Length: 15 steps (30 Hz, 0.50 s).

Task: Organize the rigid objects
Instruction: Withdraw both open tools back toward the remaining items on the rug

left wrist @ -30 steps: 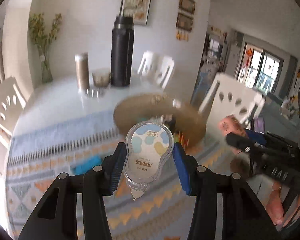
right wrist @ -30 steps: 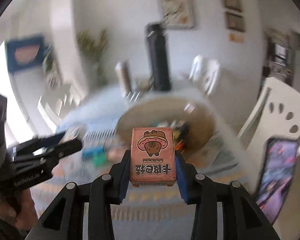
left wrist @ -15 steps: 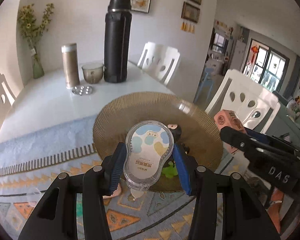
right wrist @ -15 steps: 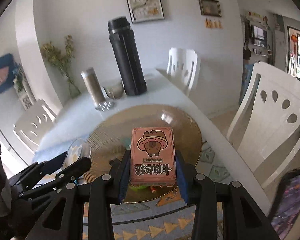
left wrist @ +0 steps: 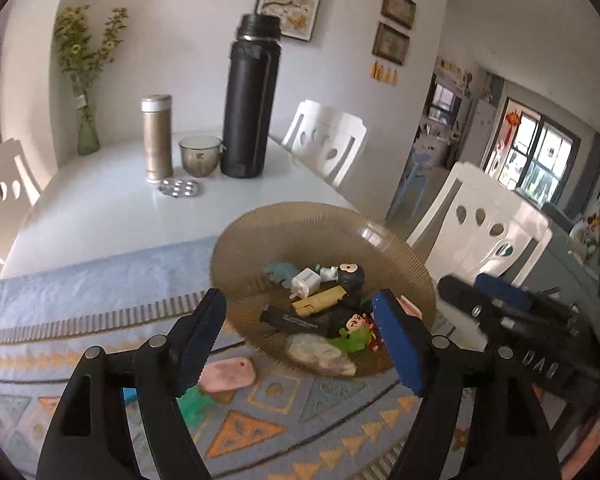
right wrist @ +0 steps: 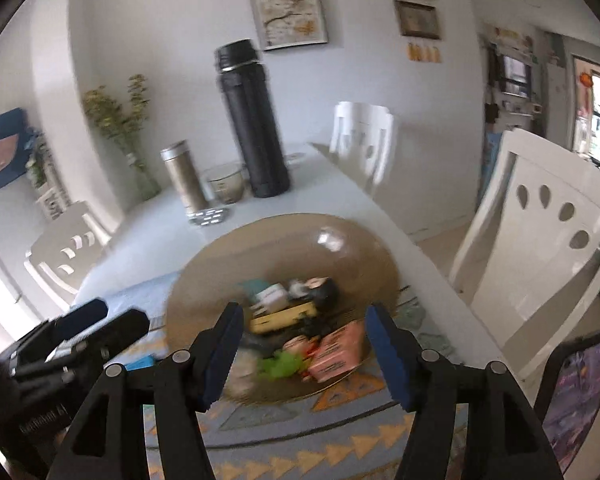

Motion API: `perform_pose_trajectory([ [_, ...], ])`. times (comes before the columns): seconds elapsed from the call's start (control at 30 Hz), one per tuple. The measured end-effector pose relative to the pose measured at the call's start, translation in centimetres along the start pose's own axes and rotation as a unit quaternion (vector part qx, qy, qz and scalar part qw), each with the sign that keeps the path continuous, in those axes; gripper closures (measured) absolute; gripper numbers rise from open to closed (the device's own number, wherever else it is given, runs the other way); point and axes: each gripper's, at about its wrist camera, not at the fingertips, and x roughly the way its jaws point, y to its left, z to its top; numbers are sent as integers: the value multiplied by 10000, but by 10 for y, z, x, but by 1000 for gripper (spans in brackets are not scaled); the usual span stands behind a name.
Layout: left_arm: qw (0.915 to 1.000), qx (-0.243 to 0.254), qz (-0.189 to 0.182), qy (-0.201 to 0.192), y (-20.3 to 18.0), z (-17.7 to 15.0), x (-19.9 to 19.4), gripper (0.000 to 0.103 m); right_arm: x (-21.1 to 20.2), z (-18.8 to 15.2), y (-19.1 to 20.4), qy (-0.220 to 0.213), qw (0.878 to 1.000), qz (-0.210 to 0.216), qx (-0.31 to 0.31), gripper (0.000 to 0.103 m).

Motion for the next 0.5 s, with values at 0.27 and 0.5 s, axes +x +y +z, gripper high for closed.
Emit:
perform_pose_trajectory([
  [0.27, 9953, -669, 567, -402, 55, -28, -95, 28, -17, -49, 80, 336, 9923, 827, -854, 40],
  [0.5, 9831, -1266, 1315, -163, 104, -95, -123, 15, 12, -112, 127, 722, 9788, 1153, -1531, 40],
])
